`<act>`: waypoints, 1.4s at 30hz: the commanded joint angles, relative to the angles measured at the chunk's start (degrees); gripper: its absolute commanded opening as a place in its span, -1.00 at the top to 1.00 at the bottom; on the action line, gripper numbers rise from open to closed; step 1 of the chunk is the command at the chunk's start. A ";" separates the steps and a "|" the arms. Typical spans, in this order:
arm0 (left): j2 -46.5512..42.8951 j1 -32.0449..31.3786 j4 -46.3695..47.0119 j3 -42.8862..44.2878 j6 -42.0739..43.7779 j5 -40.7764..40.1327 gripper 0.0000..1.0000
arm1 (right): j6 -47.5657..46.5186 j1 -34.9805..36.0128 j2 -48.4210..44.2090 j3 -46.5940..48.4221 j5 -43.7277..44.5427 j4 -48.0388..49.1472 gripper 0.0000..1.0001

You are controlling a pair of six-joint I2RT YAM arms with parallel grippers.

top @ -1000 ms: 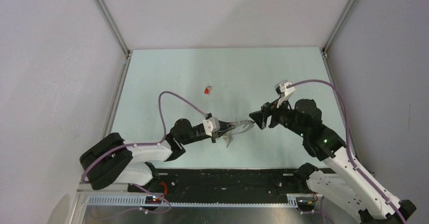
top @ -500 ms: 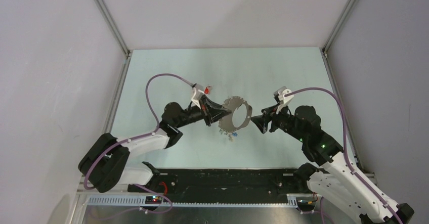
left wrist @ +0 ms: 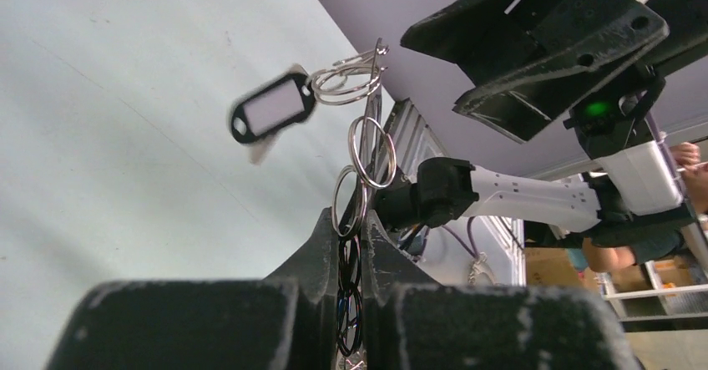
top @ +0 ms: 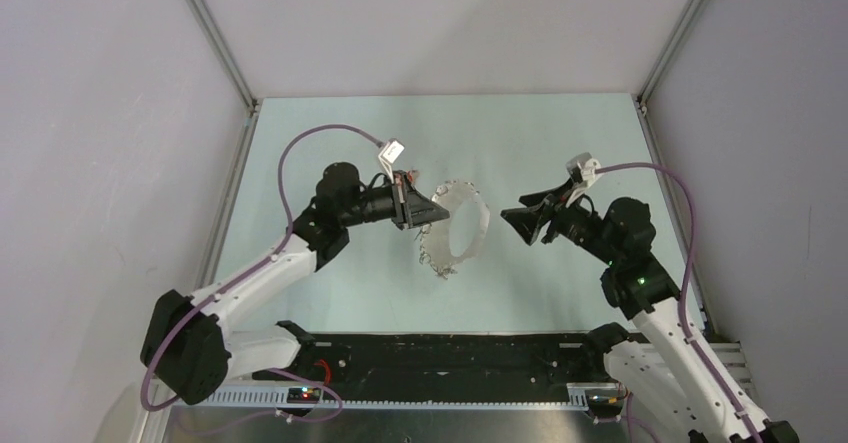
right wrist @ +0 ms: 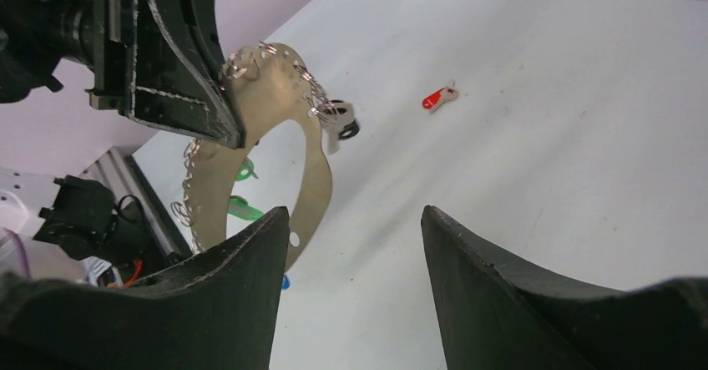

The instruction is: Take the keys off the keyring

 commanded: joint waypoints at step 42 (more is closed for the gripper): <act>-6.04 1.22 -32.13 16.63 19.33 -8.93 -0.40 | 15.28 4.71 18.52 5.67 -20.59 14.55 1.00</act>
